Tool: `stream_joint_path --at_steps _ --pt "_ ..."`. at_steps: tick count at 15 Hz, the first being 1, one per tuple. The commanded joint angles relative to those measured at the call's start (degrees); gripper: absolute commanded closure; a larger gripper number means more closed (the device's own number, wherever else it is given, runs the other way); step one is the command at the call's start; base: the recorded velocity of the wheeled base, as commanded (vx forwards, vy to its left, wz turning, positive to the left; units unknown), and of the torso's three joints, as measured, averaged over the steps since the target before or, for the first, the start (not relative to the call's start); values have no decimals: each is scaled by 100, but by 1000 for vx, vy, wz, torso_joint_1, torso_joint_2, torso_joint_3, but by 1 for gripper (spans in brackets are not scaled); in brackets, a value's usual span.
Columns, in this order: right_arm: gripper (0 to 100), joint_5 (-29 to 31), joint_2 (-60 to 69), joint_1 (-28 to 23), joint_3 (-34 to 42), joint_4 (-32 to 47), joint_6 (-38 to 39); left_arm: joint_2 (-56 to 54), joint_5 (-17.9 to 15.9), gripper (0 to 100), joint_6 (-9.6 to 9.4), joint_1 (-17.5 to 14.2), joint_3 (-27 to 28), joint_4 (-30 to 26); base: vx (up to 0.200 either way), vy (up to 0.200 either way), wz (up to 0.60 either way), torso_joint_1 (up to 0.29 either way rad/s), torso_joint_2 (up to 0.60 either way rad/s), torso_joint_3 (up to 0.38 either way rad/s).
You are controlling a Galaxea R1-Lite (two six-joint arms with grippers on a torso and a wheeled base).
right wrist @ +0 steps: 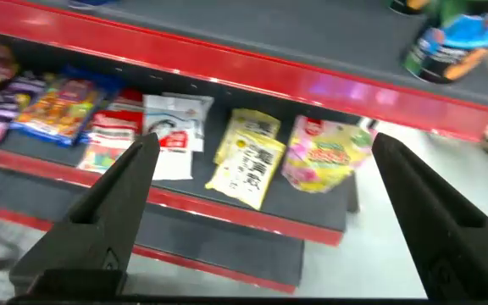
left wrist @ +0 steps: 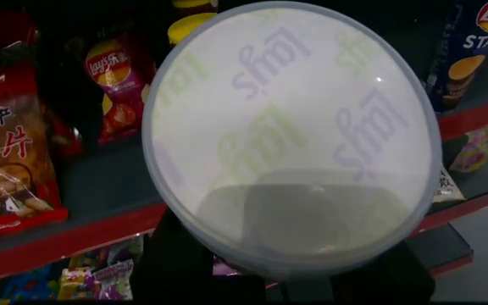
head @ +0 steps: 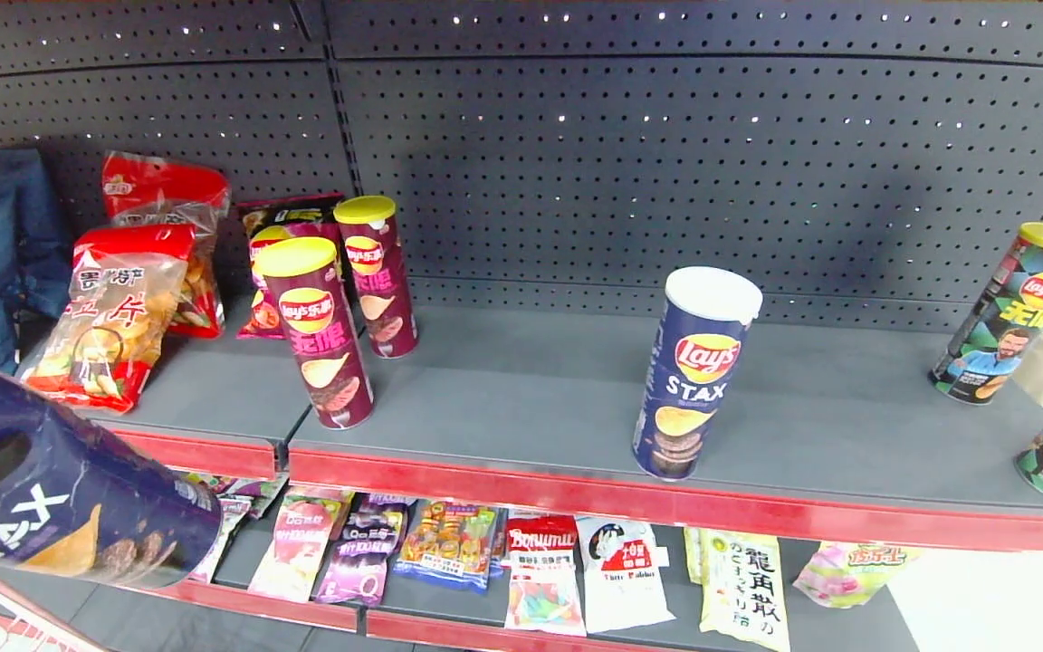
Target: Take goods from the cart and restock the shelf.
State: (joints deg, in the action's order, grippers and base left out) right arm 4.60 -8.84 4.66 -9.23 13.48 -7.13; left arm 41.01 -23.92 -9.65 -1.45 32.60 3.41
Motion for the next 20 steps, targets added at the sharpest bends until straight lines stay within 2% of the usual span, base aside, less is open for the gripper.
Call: stream_joint_path --at_steps 1,2,3,5,6,9,11,13,17,20 --pt "0 138 181 -26 149 -21 45 91 -8 100 -1 13 -8 1 0 0 0 0 0 0" --pt "0 59 348 53 167 -21 89 109 -16 100 -1 22 -8 1 0 0 0 0 0 0" --pt "0 -108 348 79 369 -443 318 135 -43 100 25 66 -34 1 0 0 0 0 0 0" --pt "0 -512 339 79 861 -1612 239 100 -52 100 25 242 -78 1 0 0 0 0 0 0" --pt "0 -776 339 79 888 -1682 151 100 -52 100 25 251 -69 1 0 0 0 0 0 0" --pt "0 -750 339 79 914 -1647 344 -76 -43 100 51 251 -96 -25 0 0 0 0 0 0" --pt "0 -706 339 79 905 -1322 493 -577 -25 100 60 251 -359 -148 0 0 0 0 0 0" --pt "0 -688 339 79 914 -1339 608 -735 1 100 192 242 -359 -245 0 0 0 0 0 0" --pt "0 -653 339 79 914 -1339 678 -893 19 100 210 242 -359 -253 0 0 0 0 0 0" --pt "0 -662 339 79 914 -1339 678 -840 54 100 210 242 -307 -236 0 0 -600 2 2 6"
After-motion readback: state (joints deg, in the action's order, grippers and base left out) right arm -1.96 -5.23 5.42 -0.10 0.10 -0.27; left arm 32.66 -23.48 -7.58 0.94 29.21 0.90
